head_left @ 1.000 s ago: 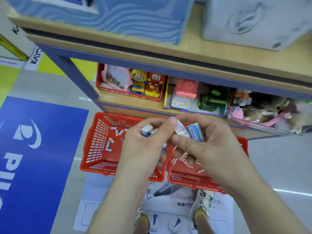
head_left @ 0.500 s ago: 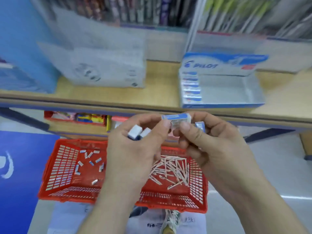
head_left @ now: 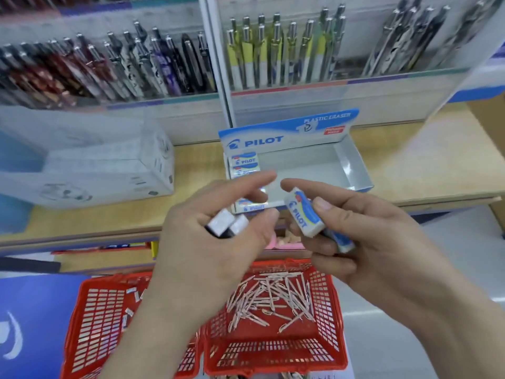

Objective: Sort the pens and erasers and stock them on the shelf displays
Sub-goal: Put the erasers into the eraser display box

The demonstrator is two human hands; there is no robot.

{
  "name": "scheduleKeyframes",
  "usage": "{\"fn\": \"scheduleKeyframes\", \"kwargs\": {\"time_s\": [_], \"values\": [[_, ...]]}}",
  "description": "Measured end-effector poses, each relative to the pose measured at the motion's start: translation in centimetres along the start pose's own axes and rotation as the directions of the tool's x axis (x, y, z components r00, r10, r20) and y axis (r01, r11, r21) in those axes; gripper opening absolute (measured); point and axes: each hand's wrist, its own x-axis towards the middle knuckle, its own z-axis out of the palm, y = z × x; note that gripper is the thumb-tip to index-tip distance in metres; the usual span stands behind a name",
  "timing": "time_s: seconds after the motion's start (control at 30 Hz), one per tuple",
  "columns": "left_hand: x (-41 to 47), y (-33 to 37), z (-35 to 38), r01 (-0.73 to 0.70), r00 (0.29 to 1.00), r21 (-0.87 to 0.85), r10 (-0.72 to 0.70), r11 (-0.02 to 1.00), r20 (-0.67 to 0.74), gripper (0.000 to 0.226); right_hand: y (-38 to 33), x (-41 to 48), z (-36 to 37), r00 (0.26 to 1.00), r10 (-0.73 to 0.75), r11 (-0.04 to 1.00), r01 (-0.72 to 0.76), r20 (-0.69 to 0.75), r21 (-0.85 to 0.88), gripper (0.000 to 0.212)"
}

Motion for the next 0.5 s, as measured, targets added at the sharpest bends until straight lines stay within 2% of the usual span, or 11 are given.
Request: {"fn": "scheduleKeyframes", "kwargs": {"time_s": [0.17, 0.27, 0.37, 0.5], "values": [[2.4, -0.4, -0.9, 0.041, 0.956, 0.006, -0.041, 0.999, 0.290, 0.028, -1.1, 1.7, -1.1, 0.974, 0.063, 0.993, -0.040, 0.218, -0.111, 0.039], [3.1, -0.6, -1.4, 0.024, 0.943, -0.011, -0.019, 1.000, 0.333, 0.027, -1.5, 2.2, -1.2, 0.965, 0.088, 0.994, -0.068, 0.246, -0.088, 0.038], [3.7, -0.9, -1.5, 0.039, 0.974, -0.027, -0.032, 0.999, 0.225, 0.018, -1.8, 2.6, -1.0, 0.995, 0.045, 0.989, -0.032, 0.090, -0.148, 0.031], [4.2, -1.8, -1.5, -0.029, 0.993, 0.073, 0.020, 0.997, 0.116, 0.018, -2.7, 3.3, -0.4, 0.988, -0.123, 0.884, 0.068, -0.091, -0.462, 0.026]]}}
